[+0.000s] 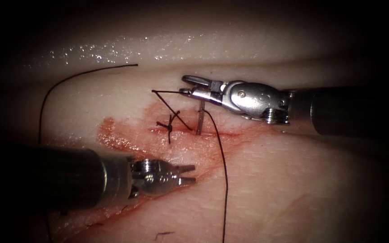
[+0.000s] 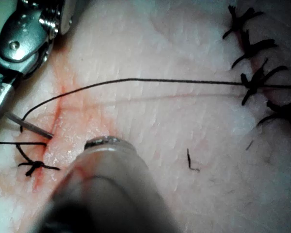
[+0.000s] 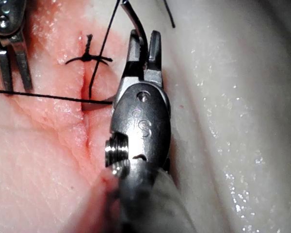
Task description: Wound Closure
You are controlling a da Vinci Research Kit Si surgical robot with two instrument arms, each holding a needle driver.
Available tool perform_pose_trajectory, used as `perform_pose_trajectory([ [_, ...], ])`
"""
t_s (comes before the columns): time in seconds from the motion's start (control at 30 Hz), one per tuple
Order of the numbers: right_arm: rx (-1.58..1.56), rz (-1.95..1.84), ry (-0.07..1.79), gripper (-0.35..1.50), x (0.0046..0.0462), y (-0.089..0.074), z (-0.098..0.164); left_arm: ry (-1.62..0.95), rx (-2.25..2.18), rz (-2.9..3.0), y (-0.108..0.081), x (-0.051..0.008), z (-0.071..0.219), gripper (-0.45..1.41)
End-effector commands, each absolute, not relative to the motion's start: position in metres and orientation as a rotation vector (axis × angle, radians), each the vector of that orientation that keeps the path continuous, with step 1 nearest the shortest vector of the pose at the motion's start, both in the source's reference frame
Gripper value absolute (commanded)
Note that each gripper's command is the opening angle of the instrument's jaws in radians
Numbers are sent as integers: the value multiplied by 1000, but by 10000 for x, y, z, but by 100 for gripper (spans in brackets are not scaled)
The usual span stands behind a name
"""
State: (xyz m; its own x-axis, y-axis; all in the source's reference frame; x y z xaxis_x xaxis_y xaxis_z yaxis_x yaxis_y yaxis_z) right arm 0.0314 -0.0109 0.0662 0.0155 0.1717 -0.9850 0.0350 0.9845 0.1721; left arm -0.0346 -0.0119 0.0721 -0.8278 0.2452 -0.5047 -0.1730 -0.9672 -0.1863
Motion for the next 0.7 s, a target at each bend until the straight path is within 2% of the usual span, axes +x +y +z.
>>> perform_pose_trajectory([
  [0.03, 171, 95, 1557, -35, 322, -107, 668, -197, -803, 2802, -120, -352, 728, 19],
  [0.7, 294, 172, 1575, -35, 331, -95, 665, -194, -824, 2813, -124, -349, 748, 17],
])
